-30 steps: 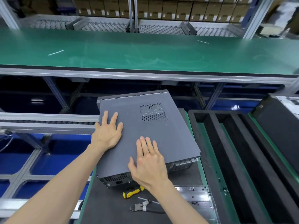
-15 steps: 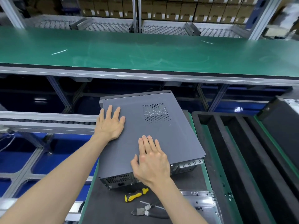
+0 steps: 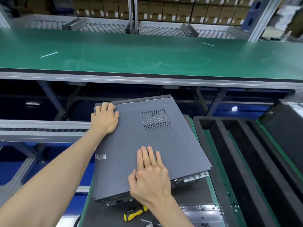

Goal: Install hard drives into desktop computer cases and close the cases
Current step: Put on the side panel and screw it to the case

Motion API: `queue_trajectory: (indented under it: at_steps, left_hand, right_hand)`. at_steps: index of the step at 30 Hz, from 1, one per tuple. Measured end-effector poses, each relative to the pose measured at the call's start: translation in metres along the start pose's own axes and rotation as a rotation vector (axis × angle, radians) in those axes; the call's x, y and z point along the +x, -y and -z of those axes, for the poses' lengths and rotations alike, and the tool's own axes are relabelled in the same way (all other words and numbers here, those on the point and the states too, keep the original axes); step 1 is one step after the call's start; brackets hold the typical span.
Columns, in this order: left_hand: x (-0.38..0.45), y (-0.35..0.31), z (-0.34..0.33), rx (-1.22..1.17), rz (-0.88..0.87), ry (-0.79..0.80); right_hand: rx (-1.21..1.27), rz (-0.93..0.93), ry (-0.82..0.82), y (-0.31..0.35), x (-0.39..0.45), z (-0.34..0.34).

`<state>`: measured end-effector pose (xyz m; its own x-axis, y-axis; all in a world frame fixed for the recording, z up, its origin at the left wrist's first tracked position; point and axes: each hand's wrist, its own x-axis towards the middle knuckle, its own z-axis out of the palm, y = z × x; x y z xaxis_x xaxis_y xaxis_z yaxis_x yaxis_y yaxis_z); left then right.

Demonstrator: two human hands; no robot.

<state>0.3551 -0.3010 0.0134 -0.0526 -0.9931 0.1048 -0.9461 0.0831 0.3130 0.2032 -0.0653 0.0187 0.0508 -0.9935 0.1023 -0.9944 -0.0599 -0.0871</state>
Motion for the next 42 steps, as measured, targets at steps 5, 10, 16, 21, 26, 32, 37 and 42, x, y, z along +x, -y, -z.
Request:
queue_trajectory:
  at_steps: [5, 10, 16, 21, 26, 32, 37, 42]
  left_hand:
    - [0.024, 0.007, -0.002, -0.087, -0.071, -0.065]
    - [0.042, 0.01, 0.002, -0.196, 0.007, -0.009]
    - [0.033, 0.008, -0.007, 0.049, -0.031, 0.062]
    - [-0.01, -0.012, -0.011, 0.155, -0.13, 0.198]
    - [-0.07, -0.025, -0.009, 0.169, -0.307, 0.233]
    - [-0.124, -0.025, -0.002, 0.149, -0.4, 0.249]
    - [-0.165, -0.032, 0.003, 0.143, -0.481, 0.254]
    - [-0.202, -0.038, 0.003, 0.162, -0.522, 0.239]
  right_hand:
    - [0.002, 0.002, -0.046, 0.0, 0.002, -0.007]
    - [-0.001, 0.016, -0.091, -0.002, 0.01, -0.015]
    - [0.038, 0.015, -0.082, -0.002, 0.011, -0.018]
    - [0.108, 0.057, -0.049, -0.005, 0.014, -0.015]
    - [0.117, 0.091, 0.028, -0.023, 0.016, -0.014]
    - [0.026, -0.052, 0.062, -0.08, 0.012, -0.01]
    - [0.025, -0.069, 0.063, -0.082, 0.011, -0.009]
    - [-0.001, -0.02, 0.068, -0.082, -0.001, -0.004]
